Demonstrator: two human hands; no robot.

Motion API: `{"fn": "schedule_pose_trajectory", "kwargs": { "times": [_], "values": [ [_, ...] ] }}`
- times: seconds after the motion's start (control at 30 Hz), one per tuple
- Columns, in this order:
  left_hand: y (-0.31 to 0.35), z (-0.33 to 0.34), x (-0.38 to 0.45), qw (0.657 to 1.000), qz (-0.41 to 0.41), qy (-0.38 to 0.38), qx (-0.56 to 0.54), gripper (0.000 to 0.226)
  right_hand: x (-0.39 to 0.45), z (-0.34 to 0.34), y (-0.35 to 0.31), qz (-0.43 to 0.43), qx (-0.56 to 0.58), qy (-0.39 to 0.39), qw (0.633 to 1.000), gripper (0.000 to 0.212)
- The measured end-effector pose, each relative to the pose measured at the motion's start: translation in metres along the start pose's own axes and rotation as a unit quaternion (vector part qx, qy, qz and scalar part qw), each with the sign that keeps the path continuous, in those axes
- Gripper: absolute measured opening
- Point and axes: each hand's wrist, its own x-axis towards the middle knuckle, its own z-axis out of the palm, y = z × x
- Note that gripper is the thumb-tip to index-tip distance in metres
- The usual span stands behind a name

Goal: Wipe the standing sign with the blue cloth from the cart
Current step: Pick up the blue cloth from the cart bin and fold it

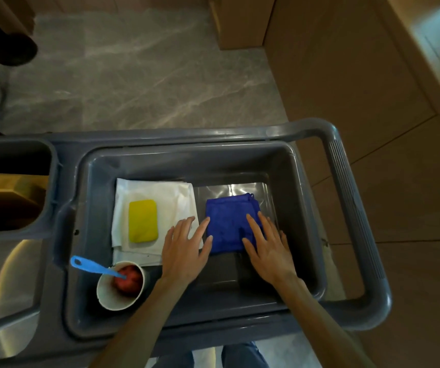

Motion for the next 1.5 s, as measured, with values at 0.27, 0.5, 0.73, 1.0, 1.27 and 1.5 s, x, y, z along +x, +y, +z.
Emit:
{"fn": "schedule_pose_trajectory", "kwargs": {
  "times": [0.27,0.5,0.73,1.0,1.27,1.5],
  "values": [
    [0.002,0.02,0.02,0.999,-0.034,0.0,-0.025,0.047,0.02,-0.004,0.015,0.006,0.044,0.04,0.998,0.061],
    [0.013,0.034,0.037,0.995,-0.048,-0.029,-0.08,0.044,0.052,0.005,0.0,-0.065,0.059,0.054,0.995,0.036],
    [0.009,0.039,0.037,0.995,-0.064,-0.036,-0.064,0.044,0.061,0.009,0.003,-0.051,0.008,-0.004,0.999,0.049],
    [0.0,0.035,0.038,0.991,-0.095,-0.023,-0.092,0.05,0.066,-0.002,0.015,-0.047,0.112,0.033,0.992,0.038],
    [-0.004,0.041,0.034,0.99,-0.096,0.011,-0.099,0.052,0.06,-0.001,0.021,0.158,0.566,0.017,0.809,0.01],
    [-0.004,0.039,0.037,0.996,-0.064,0.022,-0.057,0.045,0.067,0.006,0.019,0.171,0.6,0.024,0.781,0.014]
  ]
}}
